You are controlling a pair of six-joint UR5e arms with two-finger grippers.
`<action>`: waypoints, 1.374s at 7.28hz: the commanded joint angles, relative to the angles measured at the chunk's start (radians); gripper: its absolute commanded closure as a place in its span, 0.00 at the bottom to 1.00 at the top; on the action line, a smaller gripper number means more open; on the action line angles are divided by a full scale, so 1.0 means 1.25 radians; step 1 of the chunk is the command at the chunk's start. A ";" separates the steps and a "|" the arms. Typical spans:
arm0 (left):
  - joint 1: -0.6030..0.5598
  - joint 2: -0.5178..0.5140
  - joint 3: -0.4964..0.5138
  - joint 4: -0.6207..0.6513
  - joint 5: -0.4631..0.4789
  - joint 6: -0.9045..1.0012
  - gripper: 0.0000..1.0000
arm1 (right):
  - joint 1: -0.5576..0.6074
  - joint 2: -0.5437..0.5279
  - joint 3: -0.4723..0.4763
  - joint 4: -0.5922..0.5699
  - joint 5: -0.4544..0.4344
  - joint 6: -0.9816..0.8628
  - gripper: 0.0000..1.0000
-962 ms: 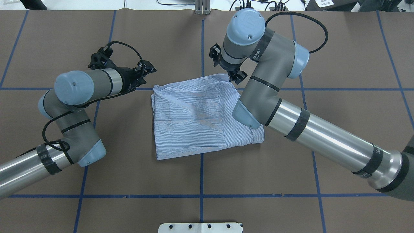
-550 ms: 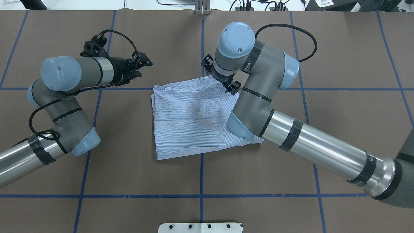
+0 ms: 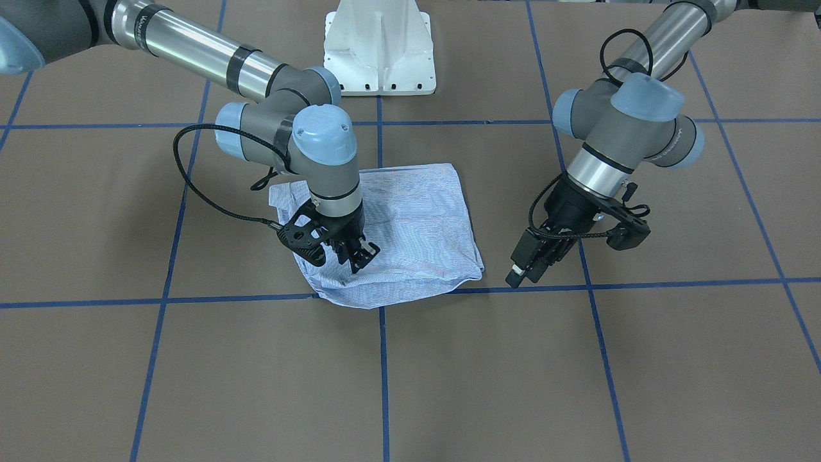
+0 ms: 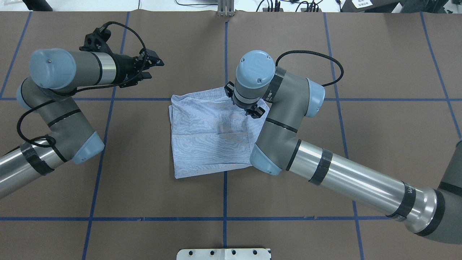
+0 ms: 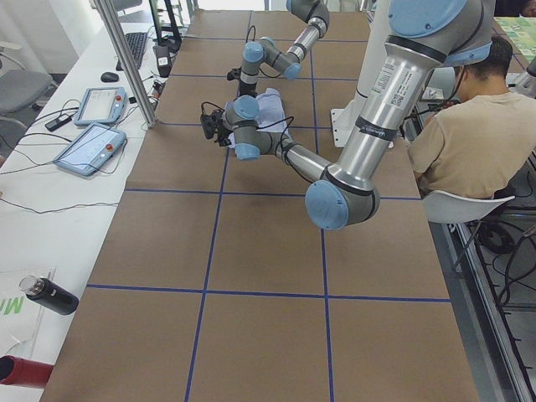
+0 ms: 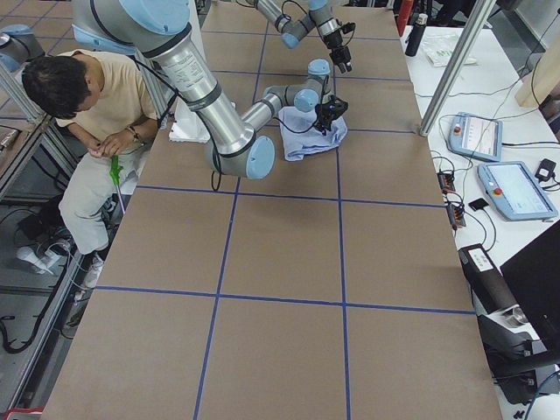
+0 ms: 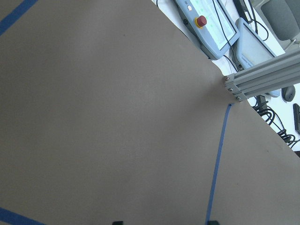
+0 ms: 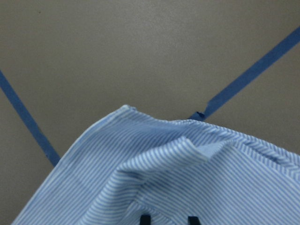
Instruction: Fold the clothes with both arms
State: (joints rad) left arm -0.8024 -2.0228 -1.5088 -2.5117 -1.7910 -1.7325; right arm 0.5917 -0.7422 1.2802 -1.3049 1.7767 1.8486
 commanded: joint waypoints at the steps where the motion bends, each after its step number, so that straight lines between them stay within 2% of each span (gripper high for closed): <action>1: -0.006 0.024 -0.018 -0.001 -0.003 0.009 0.33 | 0.054 0.079 -0.207 0.134 0.001 -0.026 1.00; 2: -0.006 0.033 -0.029 -0.001 -0.003 0.009 0.33 | 0.087 0.094 -0.229 0.136 0.022 -0.059 1.00; 3: -0.006 0.033 -0.028 -0.001 -0.003 0.009 0.33 | 0.130 0.091 -0.230 0.133 0.078 -0.094 1.00; 4: -0.007 0.033 -0.026 0.002 -0.003 0.042 0.33 | 0.152 0.086 -0.229 0.133 0.093 -0.121 1.00; 6: -0.026 0.034 -0.024 0.003 -0.004 0.074 0.33 | 0.198 0.042 -0.192 0.132 0.149 -0.161 1.00; 8: -0.039 0.078 -0.029 0.002 -0.010 0.218 0.33 | 0.272 -0.054 -0.113 0.128 0.232 -0.273 1.00; 10: -0.118 0.154 -0.047 0.002 -0.094 0.476 0.33 | 0.348 -0.143 -0.045 0.128 0.307 -0.404 1.00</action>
State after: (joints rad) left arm -0.8881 -1.8862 -1.5548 -2.5101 -1.8449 -1.3349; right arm 0.9673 -0.8463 1.1664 -1.1438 2.1034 1.4530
